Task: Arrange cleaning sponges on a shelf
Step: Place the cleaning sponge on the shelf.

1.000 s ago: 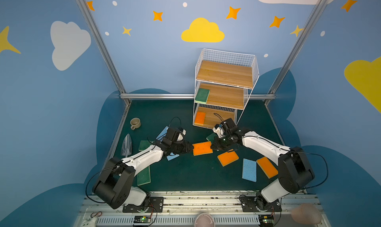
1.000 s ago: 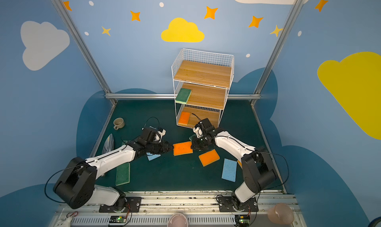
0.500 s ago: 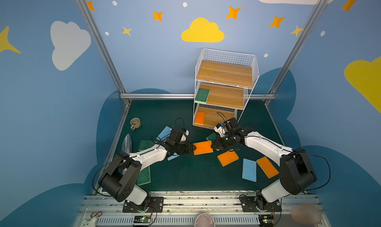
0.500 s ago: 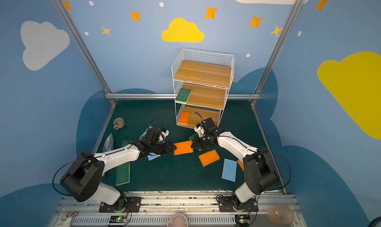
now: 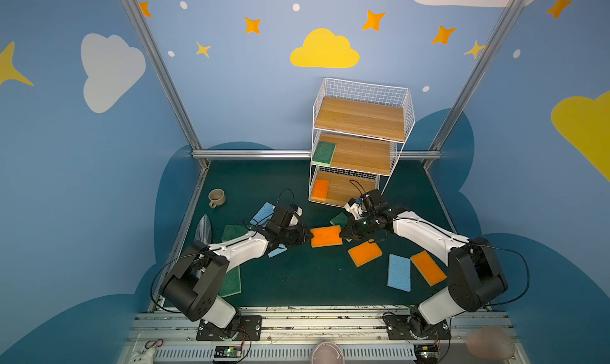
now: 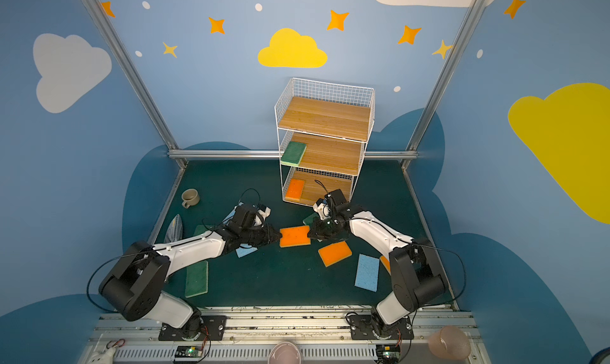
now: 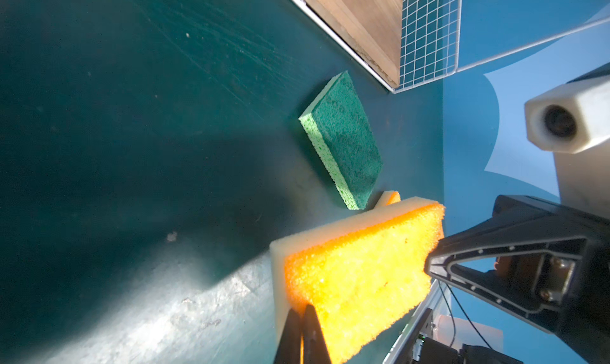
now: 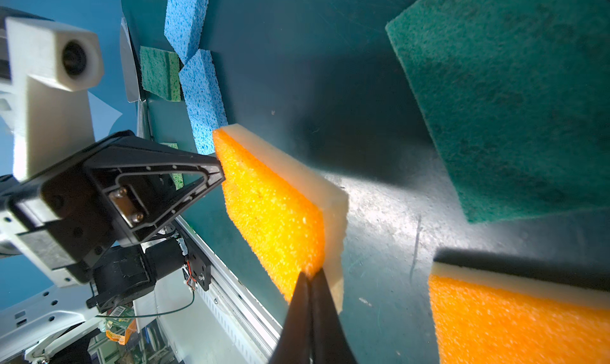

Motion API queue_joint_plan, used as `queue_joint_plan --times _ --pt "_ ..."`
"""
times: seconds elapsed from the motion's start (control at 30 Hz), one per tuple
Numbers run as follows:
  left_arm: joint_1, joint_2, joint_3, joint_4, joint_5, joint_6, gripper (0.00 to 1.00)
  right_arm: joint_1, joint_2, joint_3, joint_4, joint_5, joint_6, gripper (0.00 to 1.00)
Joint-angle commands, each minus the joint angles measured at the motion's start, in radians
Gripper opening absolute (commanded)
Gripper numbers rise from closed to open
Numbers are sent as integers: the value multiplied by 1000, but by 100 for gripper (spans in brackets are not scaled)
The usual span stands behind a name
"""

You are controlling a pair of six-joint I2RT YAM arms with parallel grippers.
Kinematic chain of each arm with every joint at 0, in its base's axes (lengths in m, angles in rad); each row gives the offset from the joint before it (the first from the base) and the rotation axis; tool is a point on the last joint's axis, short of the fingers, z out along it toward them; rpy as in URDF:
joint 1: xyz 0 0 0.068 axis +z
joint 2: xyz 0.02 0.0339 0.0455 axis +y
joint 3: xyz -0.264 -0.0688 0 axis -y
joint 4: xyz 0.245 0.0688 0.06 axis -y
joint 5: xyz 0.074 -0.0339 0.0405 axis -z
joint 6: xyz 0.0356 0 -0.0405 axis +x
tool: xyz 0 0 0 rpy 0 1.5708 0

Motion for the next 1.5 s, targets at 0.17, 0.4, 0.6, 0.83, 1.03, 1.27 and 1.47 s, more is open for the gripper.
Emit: queue_joint_plan --times 0.17,0.4,0.6,0.83,1.03,1.27,1.47 --pt "-14 12 -7 95 23 -129 3 -31 -57 -23 12 -21 1 54" --pt "-23 -17 -43 169 -166 -273 3 -92 -206 -83 -5 5 12 63" --pt "-52 65 6 225 -327 -428 3 -170 -393 -167 -37 61 37 63" --pt "-124 208 140 236 -500 -560 3 -260 -642 -327 -8 210 93 65" --pt "-202 317 248 262 -716 -707 3 -316 -859 -470 61 296 107 70" --pt "-237 466 444 250 -809 -824 3 -358 -853 -493 63 228 122 70" --pt "-236 564 607 147 -852 -902 3 -350 -865 -512 87 224 127 70"
